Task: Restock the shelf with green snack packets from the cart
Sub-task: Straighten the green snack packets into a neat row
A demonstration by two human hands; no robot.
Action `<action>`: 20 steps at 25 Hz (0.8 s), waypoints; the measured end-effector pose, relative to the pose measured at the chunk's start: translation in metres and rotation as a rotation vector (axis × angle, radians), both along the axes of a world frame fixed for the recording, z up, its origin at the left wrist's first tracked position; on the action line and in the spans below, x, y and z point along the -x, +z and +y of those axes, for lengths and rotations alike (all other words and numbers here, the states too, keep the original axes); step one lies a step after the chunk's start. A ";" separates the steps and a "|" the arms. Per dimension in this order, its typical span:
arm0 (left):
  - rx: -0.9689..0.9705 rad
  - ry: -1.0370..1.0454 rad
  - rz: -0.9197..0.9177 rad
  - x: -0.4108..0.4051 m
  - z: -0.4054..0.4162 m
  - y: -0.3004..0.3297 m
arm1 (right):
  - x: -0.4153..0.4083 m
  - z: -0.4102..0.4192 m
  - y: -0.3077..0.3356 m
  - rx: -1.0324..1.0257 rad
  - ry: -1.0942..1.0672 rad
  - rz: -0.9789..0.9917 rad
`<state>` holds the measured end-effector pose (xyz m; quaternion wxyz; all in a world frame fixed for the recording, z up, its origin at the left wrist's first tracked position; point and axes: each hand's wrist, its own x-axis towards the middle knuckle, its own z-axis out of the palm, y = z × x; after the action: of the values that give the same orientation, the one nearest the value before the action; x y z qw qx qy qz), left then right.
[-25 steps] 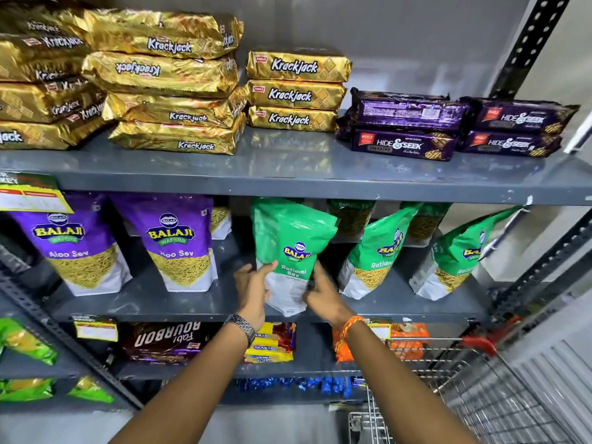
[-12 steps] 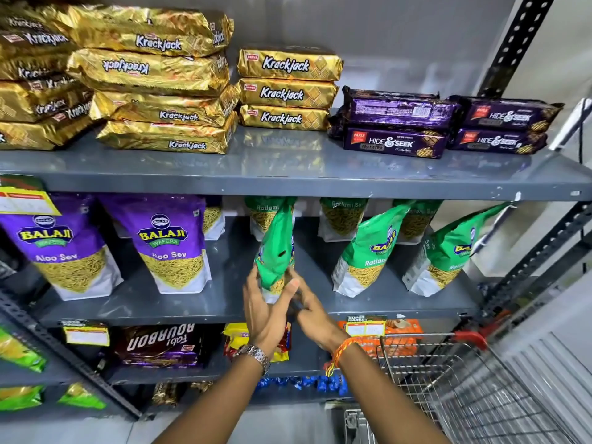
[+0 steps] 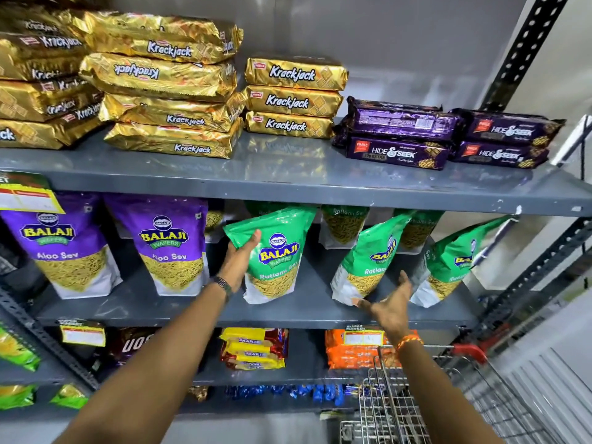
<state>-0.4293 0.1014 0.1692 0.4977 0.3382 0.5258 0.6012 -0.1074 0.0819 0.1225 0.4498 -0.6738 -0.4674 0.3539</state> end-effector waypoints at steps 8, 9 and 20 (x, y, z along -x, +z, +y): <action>0.037 0.010 0.111 0.021 -0.002 -0.006 | -0.007 0.039 0.010 0.037 0.107 -0.012; 0.035 0.018 0.140 0.017 -0.009 -0.014 | -0.002 0.036 0.008 0.039 0.063 -0.104; 0.066 -0.022 0.424 -0.001 -0.021 -0.042 | 0.029 0.022 0.002 -0.024 -0.077 -0.079</action>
<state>-0.4284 0.0804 0.1273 0.3934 0.4462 0.6344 0.4937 -0.1368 0.1035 0.1246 0.4525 -0.6992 -0.4627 0.3038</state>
